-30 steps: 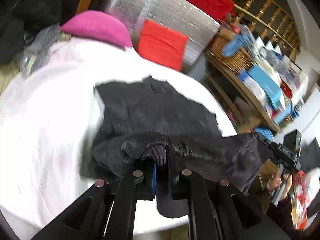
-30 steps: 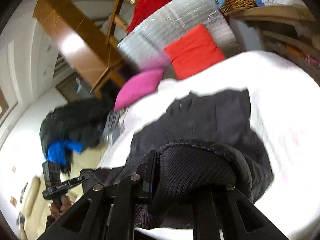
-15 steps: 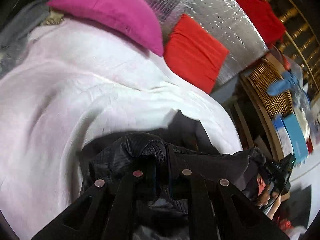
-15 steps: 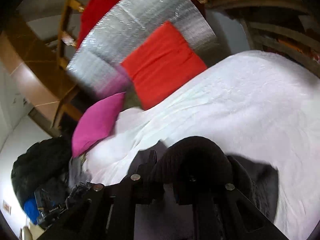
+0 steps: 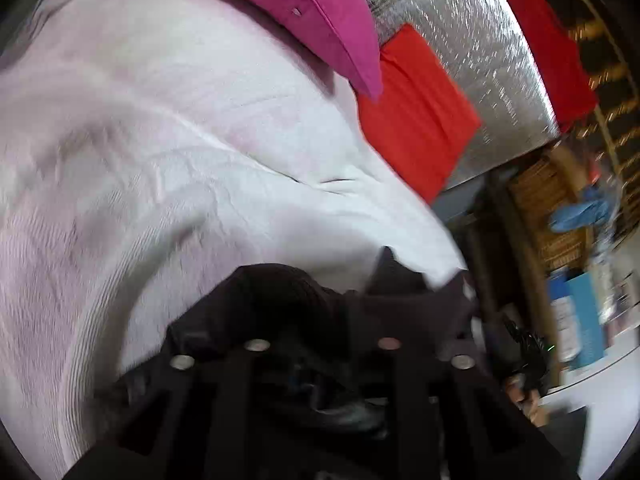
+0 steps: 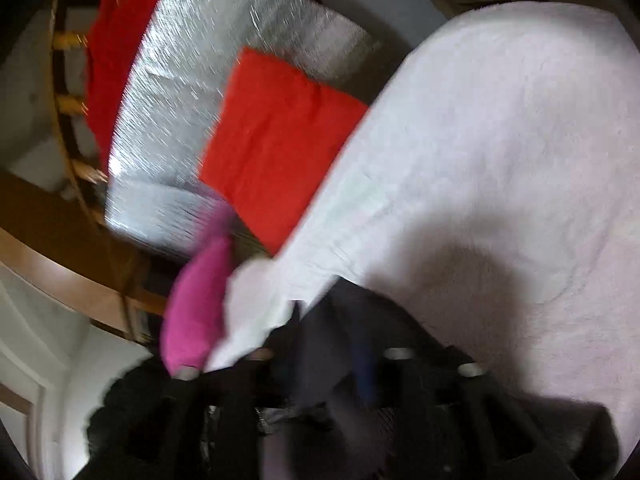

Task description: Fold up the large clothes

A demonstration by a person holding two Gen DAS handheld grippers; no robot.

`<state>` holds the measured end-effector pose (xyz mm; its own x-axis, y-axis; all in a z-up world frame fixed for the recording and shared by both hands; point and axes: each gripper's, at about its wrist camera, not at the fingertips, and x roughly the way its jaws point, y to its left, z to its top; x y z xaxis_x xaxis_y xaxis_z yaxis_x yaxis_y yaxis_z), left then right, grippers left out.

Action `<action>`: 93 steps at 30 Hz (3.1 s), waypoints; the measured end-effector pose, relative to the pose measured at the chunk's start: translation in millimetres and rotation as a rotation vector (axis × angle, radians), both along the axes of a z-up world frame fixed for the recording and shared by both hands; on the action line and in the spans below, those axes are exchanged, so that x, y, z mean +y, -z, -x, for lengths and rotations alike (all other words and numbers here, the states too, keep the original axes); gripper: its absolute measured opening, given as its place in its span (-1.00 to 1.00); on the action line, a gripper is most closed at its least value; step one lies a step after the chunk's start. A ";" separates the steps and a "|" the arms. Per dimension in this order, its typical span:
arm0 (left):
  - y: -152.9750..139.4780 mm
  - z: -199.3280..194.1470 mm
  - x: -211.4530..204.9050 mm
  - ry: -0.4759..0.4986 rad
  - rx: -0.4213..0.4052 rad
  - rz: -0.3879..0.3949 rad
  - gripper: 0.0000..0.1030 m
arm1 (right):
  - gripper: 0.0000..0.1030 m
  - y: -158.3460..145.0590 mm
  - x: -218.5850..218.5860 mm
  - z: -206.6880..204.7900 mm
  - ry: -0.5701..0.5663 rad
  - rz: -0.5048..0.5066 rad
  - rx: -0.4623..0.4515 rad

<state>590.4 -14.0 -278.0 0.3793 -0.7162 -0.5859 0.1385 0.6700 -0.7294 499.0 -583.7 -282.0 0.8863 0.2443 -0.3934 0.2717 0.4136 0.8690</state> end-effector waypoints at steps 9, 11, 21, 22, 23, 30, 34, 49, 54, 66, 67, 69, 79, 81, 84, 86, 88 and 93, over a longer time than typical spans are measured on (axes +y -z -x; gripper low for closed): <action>-64.8 86.2 42.8 -0.199 -0.098 -0.211 0.74 | 0.85 -66.7 15.5 114.8 0.008 0.321 0.072; -66.9 113.7 44.9 -0.192 -0.118 -0.212 0.74 | 0.85 -68.6 29.6 141.8 0.011 0.383 0.090; -17.8 161.7 62.2 -0.286 0.018 -0.318 0.75 | 0.83 -29.4 34.5 176.6 -0.056 0.360 0.241; -16.4 160.0 63.1 -0.288 0.025 -0.319 0.75 | 0.83 -24.5 33.5 176.7 -0.072 0.343 0.244; -15.4 155.9 63.2 -0.282 0.032 -0.307 0.75 | 0.83 -22.4 34.0 174.5 -0.093 0.340 0.244; -4.2 125.0 51.8 -0.147 0.068 -0.239 0.75 | 0.83 -5.5 23.6 158.4 -0.190 0.310 0.245; 7.1 102.7 47.4 -0.062 0.119 -0.177 0.75 | 0.83 3.4 11.9 153.4 -0.227 0.251 0.223; 30.9 77.5 22.7 0.128 0.170 -0.007 0.81 | 0.87 48.6 22.6 110.0 -0.446 0.031 0.158; 24.5 82.7 -2.7 0.147 0.116 -0.027 0.81 | 0.98 49.2 41.6 100.6 -0.460 0.009 0.119; -3.6 96.2 -13.7 0.045 -0.015 -0.139 -0.44 | -0.27 13.6 78.5 96.6 -0.352 0.229 0.252; -8.9 100.0 -14.6 0.042 -0.027 -0.152 -0.47 | -0.33 7.8 80.7 100.6 -0.342 0.240 0.250; -19.9 108.2 -16.2 0.038 -0.048 -0.165 -0.49 | -0.37 -3.0 87.0 106.3 -0.329 0.252 0.238; -35.3 190.7 -4.6 0.073 0.015 -0.220 -0.51 | -0.40 -35.3 102.9 180.7 -0.356 0.265 0.233; -23.7 201.3 -8.1 0.118 0.075 -0.275 -0.39 | -0.40 -24.9 98.0 204.5 -0.362 0.235 0.251; -7.0 196.7 -4.3 0.125 0.150 -0.344 0.16 | -0.11 4.1 84.0 225.0 -0.394 0.170 0.328; -4.1 185.5 5.7 0.091 0.204 -0.322 0.33 | 0.24 21.0 69.0 226.3 -0.364 0.113 0.400; -11.8 175.5 19.4 0.040 0.205 -0.323 0.33 | 0.24 16.3 53.1 230.9 -0.340 0.081 0.369; -68.3 162.5 26.5 -0.148 -0.038 -0.374 0.35 | 0.31 -44.8 33.9 255.5 -0.155 0.282 0.238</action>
